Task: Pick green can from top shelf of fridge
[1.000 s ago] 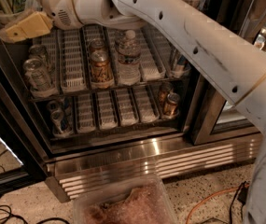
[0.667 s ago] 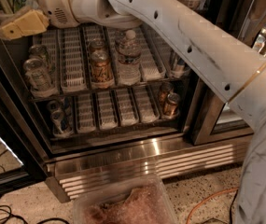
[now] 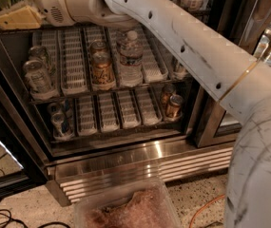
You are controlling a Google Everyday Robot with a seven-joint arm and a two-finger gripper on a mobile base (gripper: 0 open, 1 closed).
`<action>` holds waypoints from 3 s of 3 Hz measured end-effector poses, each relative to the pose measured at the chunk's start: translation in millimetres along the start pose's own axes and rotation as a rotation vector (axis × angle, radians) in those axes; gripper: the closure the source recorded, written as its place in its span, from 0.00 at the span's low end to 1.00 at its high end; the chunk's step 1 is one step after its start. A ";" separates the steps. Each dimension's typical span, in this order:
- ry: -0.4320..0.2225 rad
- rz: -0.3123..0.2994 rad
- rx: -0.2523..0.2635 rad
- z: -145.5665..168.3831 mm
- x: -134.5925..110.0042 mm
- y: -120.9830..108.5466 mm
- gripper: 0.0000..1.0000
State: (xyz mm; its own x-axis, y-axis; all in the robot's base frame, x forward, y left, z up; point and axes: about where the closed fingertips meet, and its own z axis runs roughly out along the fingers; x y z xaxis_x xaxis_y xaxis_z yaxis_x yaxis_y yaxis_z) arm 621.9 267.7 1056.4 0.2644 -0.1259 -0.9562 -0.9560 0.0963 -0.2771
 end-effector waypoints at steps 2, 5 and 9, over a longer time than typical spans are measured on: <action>-0.009 0.007 -0.002 3.2 1.5 -5.1 0.33; -0.041 0.016 -0.001 10.5 -6.4 -16.1 0.32; -0.057 0.028 -0.007 17.6 -9.4 -21.1 0.75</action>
Offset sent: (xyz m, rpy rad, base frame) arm 0.0240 0.0036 -0.0073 0.0364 0.0133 0.0024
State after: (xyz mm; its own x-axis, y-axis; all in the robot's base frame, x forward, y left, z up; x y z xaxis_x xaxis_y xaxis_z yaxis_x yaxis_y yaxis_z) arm 641.8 284.2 1069.5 0.2439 -0.0663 -0.9675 -0.9640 0.0924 -0.2494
